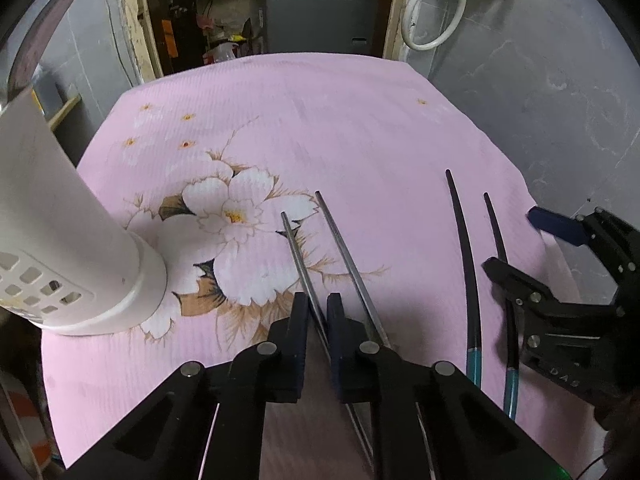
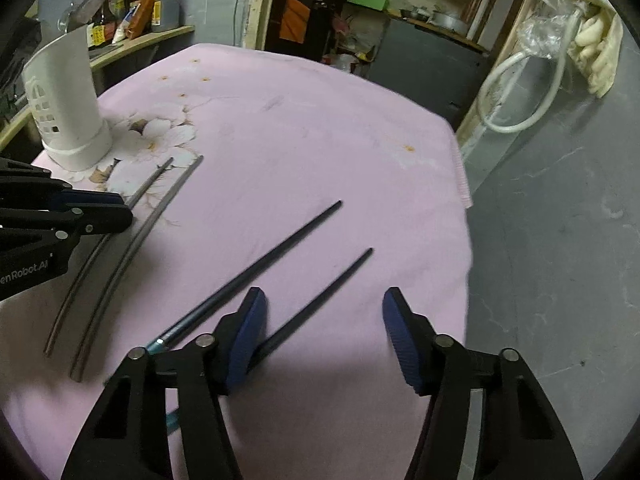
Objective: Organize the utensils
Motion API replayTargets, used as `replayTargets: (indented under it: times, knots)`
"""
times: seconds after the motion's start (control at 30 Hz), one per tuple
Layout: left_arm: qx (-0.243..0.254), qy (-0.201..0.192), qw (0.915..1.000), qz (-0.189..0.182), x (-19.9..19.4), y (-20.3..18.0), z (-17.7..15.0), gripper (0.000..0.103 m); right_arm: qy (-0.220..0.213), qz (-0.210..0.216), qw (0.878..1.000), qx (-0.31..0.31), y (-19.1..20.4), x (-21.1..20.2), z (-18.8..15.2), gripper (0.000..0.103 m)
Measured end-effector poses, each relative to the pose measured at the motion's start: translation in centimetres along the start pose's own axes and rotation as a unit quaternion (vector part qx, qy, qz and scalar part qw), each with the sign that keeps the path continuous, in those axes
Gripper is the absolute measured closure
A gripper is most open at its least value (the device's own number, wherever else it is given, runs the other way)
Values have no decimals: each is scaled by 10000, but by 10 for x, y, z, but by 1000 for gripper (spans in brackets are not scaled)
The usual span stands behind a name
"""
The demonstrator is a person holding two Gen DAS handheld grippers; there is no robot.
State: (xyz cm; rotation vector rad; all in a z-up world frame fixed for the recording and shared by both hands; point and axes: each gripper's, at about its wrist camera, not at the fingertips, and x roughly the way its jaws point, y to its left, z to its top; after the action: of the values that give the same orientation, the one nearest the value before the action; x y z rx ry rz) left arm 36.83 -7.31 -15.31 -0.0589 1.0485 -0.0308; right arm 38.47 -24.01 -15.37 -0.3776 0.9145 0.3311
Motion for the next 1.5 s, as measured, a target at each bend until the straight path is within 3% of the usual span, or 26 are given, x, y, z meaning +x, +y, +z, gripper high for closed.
replayTargets:
  times: [0.17,0.23,0.3,0.37,0.47,0.6,0.9,1.03,1.1,1.2,1.5]
  knots:
    - [-70,119,9998,-151,2,5,2,94,271,620,9938,886,-18,9,3,64]
    - [-29,182,9997,-172,3,5,4,94,369,645,9915,1064,-21,11,5,66]
    - [-10,193,9997,-153,3,5,4,94,400,702,9905,1115,-18,10,7,83]
    - [5,161,9998,-104,3,3,4,94,392,815,9888,1188,-15,8,6,90]
    - [-53,78,9999,-93,1,2,3,95,390,1033,9835,1437,-20,7,4,93]
    - [-333,145,9985,-407,-2,10,-3,97,511,1222,9775,1642,-26,12,-1,93]
    - [-95,534,9973,-504,2,9,5,96,673,876,9790,1714,-17,21,6,92]
    - [4,295,9990,-347,-1,3,1,97,500,1080,9714,2055,-26,18,0,95]
    - [-112,139,9987,-481,-3,5,-2,97,306,1294,9655,2238,-31,13,-5,95]
    - [-414,-154,9963,-733,-10,14,-11,97,-143,1274,9673,2187,-31,-5,-9,96]
    - [-616,-909,9888,-1016,-41,20,-32,97,-1248,1161,9682,1833,-23,-61,-14,97]
